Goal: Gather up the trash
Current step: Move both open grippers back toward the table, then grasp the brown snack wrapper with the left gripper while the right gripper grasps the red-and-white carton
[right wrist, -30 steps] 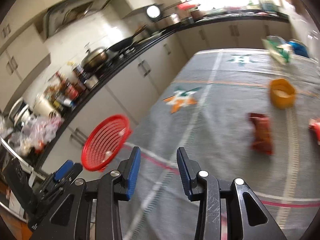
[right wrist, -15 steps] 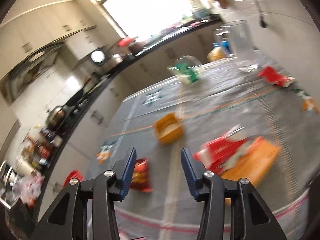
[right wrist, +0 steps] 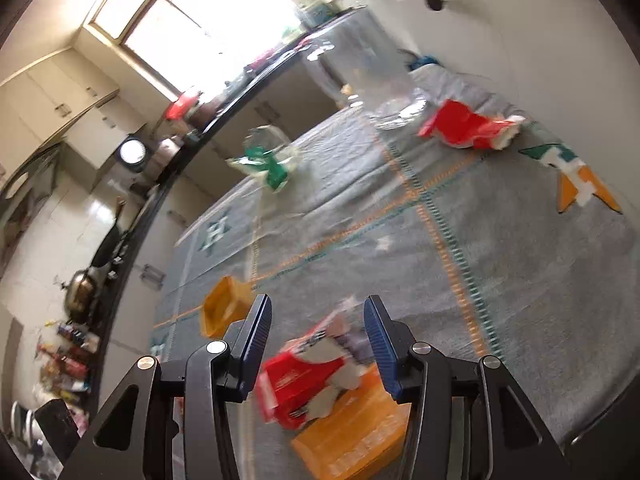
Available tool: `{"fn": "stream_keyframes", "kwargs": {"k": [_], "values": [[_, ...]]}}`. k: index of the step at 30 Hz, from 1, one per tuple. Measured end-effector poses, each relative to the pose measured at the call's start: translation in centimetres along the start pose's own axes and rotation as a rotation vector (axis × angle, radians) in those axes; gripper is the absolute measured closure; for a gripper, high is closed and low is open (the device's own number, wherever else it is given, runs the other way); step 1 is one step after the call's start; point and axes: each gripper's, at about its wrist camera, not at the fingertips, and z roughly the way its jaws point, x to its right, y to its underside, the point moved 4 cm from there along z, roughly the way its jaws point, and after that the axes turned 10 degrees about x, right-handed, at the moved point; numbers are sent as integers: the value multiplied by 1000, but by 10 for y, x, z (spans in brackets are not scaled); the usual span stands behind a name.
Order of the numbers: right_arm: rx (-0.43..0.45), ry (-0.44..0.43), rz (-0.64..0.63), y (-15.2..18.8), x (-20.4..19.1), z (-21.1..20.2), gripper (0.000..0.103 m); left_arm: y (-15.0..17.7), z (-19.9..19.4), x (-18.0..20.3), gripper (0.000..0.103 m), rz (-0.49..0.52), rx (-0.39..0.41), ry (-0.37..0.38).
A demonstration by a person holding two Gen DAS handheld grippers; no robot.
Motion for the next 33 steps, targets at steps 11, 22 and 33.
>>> {"fn": "stream_keyframes", "kwargs": {"k": [11,22,33], "values": [[-119,-56,8,18,-3,23,49,4,32,8,70,51,-16,33],[-213,-211,-220,62,-64,27,75,-2,21,-25,71,-7,86,-24],[-71,-324,-337,69,-98,-7,83,-11,-5,-24,72,19,214,-50]]}}
